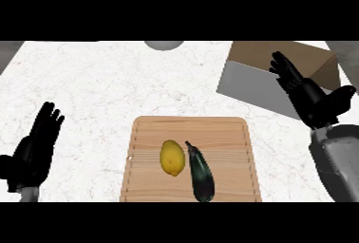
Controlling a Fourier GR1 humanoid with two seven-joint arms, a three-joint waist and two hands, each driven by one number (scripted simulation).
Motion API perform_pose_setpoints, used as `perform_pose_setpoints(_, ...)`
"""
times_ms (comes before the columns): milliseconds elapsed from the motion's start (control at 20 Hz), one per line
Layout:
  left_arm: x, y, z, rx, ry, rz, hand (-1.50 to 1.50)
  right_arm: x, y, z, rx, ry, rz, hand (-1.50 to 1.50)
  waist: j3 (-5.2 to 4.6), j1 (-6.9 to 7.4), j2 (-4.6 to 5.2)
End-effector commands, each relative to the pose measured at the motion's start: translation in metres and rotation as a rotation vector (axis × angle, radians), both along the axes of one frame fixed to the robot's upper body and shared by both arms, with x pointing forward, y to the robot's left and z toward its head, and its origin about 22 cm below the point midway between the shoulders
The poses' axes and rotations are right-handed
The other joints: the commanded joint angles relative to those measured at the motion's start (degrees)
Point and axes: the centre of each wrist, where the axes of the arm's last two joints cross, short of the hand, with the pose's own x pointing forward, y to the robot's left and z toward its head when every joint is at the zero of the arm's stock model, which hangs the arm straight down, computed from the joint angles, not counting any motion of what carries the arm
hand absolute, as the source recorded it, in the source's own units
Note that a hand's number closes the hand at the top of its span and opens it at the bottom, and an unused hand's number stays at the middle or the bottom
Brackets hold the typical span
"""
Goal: Pick the eggplant from the cutting board and place it in the cardboard box
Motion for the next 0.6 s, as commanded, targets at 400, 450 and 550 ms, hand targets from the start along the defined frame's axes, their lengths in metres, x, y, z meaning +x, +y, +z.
perform_pose_setpoints(400,0.050,-0.041,0.069,0.352,-0.188,-0.432,0.00,0.001,0.003,0.103,-0.361,0.007,-0.014,-1.50,0.82,-2.69,0.47)
perform_pose_setpoints(450,0.025,-0.028,0.040,0.354,-0.207,-0.464,0.00,-0.004,-0.002,0.105,-0.326,-0.021,-0.020,-1.50,0.83,-0.50,0.61)
perform_pose_setpoints(550,0.048,-0.046,0.058,0.355,-0.208,-0.483,0.00,-0.005,0.003,0.087,-0.367,-0.060,0.050,-1.50,0.89,-0.35,0.86)
